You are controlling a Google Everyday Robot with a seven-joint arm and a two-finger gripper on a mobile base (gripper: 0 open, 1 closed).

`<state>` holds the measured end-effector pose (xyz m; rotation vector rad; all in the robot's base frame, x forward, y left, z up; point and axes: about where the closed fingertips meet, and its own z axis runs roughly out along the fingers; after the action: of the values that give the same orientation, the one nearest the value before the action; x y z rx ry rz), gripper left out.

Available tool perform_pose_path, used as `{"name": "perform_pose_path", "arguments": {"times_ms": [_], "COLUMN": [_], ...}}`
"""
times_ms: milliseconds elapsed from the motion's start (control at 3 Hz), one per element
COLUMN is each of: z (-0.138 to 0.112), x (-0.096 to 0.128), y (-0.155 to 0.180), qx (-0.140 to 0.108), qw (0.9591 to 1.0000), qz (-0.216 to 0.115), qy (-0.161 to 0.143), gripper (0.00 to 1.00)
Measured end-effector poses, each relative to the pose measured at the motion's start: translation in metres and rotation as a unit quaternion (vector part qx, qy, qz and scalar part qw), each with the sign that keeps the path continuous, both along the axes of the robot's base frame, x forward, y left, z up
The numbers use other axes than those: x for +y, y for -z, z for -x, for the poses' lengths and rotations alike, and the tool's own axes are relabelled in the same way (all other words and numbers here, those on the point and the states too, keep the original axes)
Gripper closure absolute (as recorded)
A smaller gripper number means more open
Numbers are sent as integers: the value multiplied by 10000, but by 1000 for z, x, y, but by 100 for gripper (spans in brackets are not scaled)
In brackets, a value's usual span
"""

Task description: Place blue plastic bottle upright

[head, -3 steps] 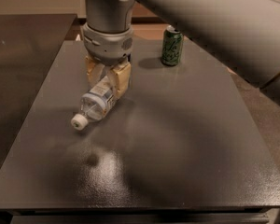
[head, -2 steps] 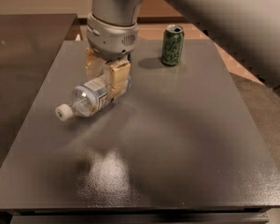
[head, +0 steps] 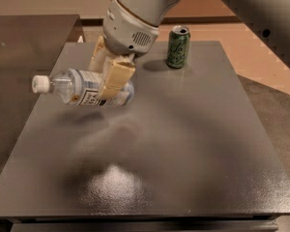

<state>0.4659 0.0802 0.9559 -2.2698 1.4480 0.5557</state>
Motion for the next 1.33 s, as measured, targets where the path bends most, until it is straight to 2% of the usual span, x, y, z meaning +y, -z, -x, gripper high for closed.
{"name": "perform_pose_path", "arguments": {"times_ms": [333, 667, 1000, 1333], "z": [4, 4, 2, -3], "x": [0, -2, -6, -15], "y": [-10, -15, -14, -10], "qx": [577, 1168, 1665, 1896], "qw": [9954, 9826, 9633, 9399], "qz": [-519, -1052, -1719, -2521], "qy": [566, 989, 1213, 1306], "gripper": [100, 100, 100, 100]}}
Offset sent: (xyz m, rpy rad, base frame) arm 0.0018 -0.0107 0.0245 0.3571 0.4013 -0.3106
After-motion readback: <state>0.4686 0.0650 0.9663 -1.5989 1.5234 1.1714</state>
